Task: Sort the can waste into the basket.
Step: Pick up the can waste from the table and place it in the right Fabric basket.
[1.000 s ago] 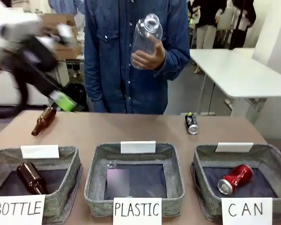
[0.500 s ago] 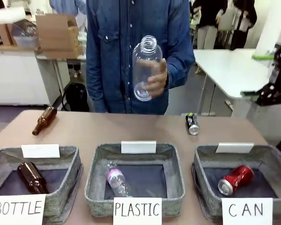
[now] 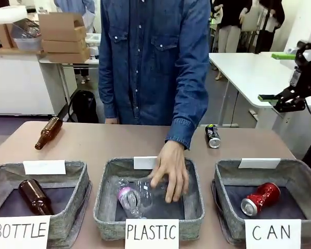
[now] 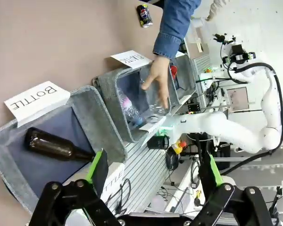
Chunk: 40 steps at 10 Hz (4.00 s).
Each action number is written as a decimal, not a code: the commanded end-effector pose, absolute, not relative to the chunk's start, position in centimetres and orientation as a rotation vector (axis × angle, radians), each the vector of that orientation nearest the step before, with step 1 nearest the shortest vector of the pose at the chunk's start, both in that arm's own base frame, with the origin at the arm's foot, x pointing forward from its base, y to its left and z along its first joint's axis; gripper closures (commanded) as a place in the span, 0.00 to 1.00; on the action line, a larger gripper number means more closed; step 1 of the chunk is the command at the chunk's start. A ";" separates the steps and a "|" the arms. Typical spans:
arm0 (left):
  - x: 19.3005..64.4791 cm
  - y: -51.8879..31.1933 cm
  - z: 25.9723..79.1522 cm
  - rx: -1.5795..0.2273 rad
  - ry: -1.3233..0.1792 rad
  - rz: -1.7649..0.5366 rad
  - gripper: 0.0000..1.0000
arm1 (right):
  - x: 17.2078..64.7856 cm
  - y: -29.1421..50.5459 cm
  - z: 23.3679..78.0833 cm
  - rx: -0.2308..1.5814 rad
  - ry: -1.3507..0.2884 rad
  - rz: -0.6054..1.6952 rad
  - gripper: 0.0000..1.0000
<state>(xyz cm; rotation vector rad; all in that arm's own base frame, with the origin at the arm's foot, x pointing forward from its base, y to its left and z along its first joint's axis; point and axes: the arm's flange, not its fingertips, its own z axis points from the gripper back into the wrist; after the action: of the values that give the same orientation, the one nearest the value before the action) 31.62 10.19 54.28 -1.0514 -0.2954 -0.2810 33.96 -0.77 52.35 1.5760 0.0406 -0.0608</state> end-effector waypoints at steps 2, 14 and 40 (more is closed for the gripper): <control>31.4 10.6 53.9 -1.052 -0.298 -0.297 0.00 | 33.6 -1.1 52.4 1.573 0.046 -0.044 0.00; 31.4 10.6 53.9 -1.052 -0.298 -0.297 0.00 | 37.4 4.2 51.8 1.045 0.014 -0.117 0.00; 31.4 10.6 53.9 -1.052 -0.298 -0.297 0.00 | 61.4 10.7 29.6 0.176 -0.095 -0.086 0.00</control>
<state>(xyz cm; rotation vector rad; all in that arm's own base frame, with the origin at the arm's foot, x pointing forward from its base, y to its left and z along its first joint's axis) 31.73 10.44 53.87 -1.0544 -0.2956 -0.2819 60.84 10.60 28.91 0.2030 -0.0790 -0.0693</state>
